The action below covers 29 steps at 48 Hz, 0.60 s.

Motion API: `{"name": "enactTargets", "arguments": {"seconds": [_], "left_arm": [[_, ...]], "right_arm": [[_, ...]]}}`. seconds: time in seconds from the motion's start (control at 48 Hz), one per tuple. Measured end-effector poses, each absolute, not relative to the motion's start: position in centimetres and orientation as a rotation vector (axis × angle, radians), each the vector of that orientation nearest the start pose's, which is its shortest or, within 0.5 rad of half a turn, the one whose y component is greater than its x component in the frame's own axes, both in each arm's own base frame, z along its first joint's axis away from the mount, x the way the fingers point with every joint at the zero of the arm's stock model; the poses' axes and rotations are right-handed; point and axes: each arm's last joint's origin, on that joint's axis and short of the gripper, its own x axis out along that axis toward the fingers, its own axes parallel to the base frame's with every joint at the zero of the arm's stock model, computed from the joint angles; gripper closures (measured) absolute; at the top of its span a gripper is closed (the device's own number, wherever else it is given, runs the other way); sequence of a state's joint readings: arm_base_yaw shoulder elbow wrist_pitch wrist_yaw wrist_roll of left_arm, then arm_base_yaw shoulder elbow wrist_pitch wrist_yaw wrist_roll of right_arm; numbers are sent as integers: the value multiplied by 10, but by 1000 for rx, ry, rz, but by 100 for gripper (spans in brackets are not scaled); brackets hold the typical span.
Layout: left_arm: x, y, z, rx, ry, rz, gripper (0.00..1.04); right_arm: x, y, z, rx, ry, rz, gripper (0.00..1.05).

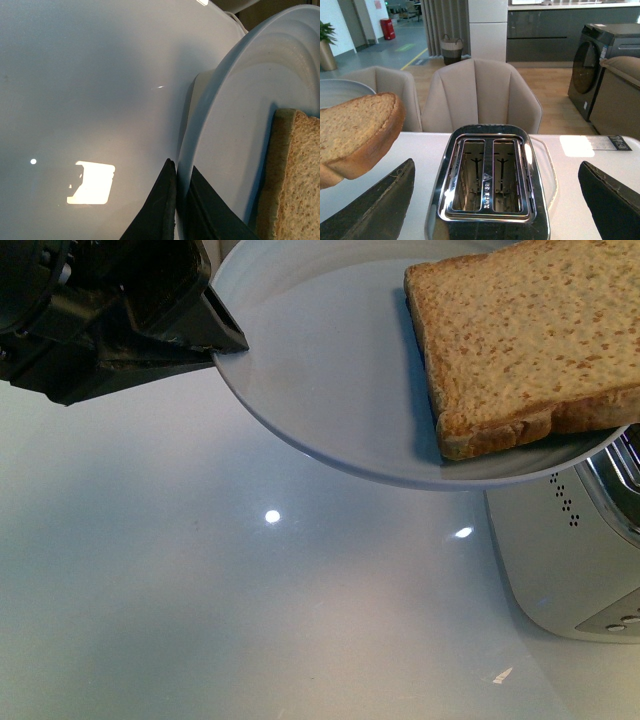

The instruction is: Left arm holds plate, right arm toasts bread

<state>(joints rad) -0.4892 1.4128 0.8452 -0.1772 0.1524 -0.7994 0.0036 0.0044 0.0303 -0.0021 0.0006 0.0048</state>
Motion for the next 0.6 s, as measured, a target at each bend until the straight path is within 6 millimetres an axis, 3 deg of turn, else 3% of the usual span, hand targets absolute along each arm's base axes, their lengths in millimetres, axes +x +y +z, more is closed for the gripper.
{"name": "enactTargets", "arguments": {"seconds": [0.604], "left_arm": [[252,-139,218,-611,941,-276,102]], "right_arm": [[96,0,173,5,-24,3,9]]}}
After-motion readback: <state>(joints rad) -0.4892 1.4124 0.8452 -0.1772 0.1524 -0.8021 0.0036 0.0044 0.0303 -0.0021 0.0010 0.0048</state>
